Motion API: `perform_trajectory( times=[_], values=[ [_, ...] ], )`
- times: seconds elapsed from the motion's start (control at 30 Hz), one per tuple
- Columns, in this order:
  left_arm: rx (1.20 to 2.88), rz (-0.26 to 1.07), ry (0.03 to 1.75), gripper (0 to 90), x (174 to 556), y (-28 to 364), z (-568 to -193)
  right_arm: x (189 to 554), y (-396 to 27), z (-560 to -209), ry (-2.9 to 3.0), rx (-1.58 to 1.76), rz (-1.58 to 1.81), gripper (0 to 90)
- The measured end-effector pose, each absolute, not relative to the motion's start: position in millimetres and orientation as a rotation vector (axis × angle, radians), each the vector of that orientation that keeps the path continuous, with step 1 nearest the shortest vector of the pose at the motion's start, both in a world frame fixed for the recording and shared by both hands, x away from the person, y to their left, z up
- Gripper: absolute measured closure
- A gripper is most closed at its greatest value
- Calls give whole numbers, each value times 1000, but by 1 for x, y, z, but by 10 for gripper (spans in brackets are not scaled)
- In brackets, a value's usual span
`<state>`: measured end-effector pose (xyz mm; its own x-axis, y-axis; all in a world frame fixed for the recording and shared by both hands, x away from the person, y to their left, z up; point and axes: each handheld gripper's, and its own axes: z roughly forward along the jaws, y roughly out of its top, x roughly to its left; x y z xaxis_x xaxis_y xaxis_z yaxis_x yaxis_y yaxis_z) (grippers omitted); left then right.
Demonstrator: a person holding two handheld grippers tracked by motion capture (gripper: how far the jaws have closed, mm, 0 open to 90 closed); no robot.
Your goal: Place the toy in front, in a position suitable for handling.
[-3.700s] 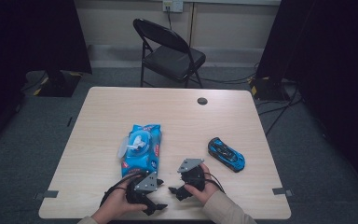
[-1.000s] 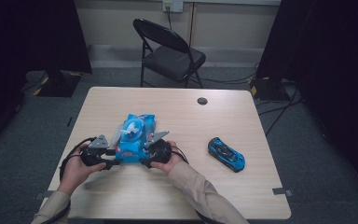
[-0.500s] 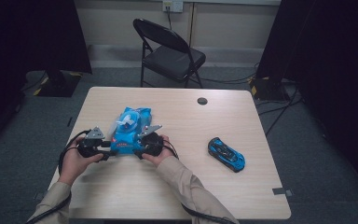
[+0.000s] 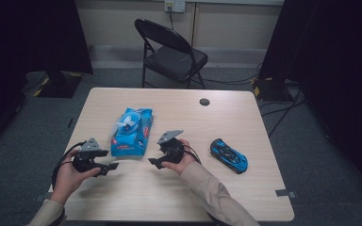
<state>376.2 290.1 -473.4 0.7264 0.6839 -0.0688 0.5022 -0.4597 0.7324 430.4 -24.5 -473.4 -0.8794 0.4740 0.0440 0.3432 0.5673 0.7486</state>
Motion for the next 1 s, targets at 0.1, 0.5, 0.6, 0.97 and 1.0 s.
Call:
perform_trajectory(
  times=[0.1, 0.5, 0.6, 0.97, 1.0],
  values=[
    [2175, 285, 850, 246, 367, 279, -475, 425, -45, -470, 2616, 717, 1210, 208],
    [2221, 209, 715, 214, 351, 242, -494, 406, -108, -458, 2592, 745, 1169, 195],
    [2239, 212, 694, 200, 351, 238, -499, 408, -121, -459, 2576, 776, 1164, 187],
    [2273, 220, 577, 64, 347, 230, -507, 420, -174, -446, 2490, 847, 1091, 160],
    [2273, 220, 577, 50, 347, 230, -507, 420, -174, -446, 2490, 847, 1091, 160]
  ],
)
